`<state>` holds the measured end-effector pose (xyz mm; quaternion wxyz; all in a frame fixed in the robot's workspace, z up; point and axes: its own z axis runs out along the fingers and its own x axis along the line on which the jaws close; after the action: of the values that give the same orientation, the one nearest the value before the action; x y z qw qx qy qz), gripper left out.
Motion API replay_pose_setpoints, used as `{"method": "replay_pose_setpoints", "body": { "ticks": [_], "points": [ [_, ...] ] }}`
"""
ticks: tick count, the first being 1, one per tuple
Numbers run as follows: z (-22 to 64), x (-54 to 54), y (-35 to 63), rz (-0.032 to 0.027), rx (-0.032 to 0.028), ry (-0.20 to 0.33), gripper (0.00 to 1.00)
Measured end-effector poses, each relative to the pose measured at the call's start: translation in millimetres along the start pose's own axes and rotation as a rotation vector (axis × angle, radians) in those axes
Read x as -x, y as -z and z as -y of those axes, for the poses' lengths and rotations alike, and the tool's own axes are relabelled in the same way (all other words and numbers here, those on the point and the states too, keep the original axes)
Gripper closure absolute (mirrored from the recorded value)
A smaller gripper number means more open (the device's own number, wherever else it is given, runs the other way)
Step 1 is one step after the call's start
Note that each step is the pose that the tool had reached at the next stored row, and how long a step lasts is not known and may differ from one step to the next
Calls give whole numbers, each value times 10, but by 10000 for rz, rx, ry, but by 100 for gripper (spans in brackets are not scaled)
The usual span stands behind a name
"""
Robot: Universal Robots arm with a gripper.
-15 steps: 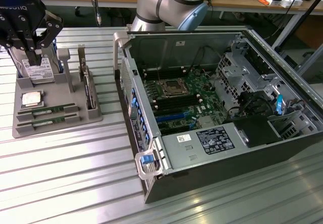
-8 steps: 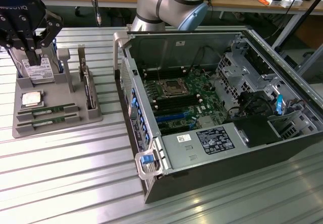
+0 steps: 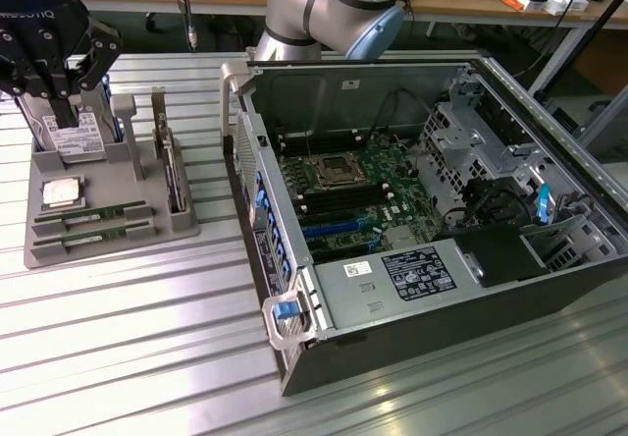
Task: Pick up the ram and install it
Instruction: 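Pick up the ram and move it above insertion slot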
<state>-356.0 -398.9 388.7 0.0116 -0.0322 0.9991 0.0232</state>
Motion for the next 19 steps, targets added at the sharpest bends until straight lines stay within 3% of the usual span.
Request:
{"method": "replay_pose_setpoints", "body": {
  "ticks": [11,19],
  "points": [
    [0,0,0,-40,22,872,90],
    [0,0,0,-56,30,1219,90]
  ]
}}
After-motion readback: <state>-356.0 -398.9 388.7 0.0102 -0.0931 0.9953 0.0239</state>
